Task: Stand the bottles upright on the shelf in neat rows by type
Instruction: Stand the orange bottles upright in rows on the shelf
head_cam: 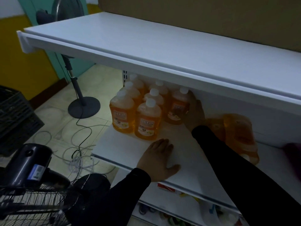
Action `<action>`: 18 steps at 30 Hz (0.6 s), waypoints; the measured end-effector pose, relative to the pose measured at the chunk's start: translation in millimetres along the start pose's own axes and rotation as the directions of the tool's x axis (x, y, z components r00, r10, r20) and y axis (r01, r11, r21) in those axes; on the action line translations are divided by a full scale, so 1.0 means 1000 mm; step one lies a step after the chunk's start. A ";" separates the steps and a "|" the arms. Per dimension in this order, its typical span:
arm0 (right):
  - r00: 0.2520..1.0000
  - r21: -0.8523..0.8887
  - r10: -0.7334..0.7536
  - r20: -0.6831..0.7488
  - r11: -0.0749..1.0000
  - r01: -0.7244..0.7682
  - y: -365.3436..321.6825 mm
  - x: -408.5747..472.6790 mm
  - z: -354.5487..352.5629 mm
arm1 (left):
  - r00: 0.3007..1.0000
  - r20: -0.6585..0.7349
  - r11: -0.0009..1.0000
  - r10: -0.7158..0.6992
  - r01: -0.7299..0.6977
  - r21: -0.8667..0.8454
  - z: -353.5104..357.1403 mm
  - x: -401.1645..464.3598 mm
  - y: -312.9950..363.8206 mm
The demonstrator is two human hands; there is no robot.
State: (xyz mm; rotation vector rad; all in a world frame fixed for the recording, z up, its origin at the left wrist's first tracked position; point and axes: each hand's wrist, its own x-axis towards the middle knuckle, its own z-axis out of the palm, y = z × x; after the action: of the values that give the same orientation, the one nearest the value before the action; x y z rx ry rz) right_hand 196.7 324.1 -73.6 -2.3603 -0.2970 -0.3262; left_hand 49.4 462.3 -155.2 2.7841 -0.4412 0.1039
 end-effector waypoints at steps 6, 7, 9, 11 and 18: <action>0.999 -0.004 0.030 0.011 1.000 -0.030 0.000 -0.002 -0.001 | 1.000 0.003 1.000 -0.008 0.008 -0.005 0.003 0.000 -0.003; 0.999 0.007 0.035 0.013 0.999 -0.035 0.000 -0.004 -0.004 | 1.000 0.002 1.000 -0.010 0.010 -0.007 0.004 0.000 -0.003; 0.999 0.017 0.042 -0.010 0.999 -0.042 0.003 -0.010 -0.016 | 1.000 0.002 1.000 -0.015 0.015 -0.012 0.005 0.001 -0.003; 0.995 -0.017 0.050 -0.086 0.999 -0.051 0.011 -0.024 -0.033 | 1.000 0.010 1.000 -0.021 0.021 -0.016 0.006 0.002 -0.004; 0.923 -0.385 0.267 -0.276 0.850 -0.361 0.053 -0.094 -0.105 | 0.998 0.052 1.000 -0.022 0.022 -0.003 0.008 0.001 -0.006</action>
State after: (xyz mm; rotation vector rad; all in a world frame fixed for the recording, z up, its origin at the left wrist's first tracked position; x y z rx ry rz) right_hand 108.6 202.4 -62.2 -2.7180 0.3020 -0.5231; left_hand 52.8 464.5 -163.9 2.7932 -0.4231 0.0254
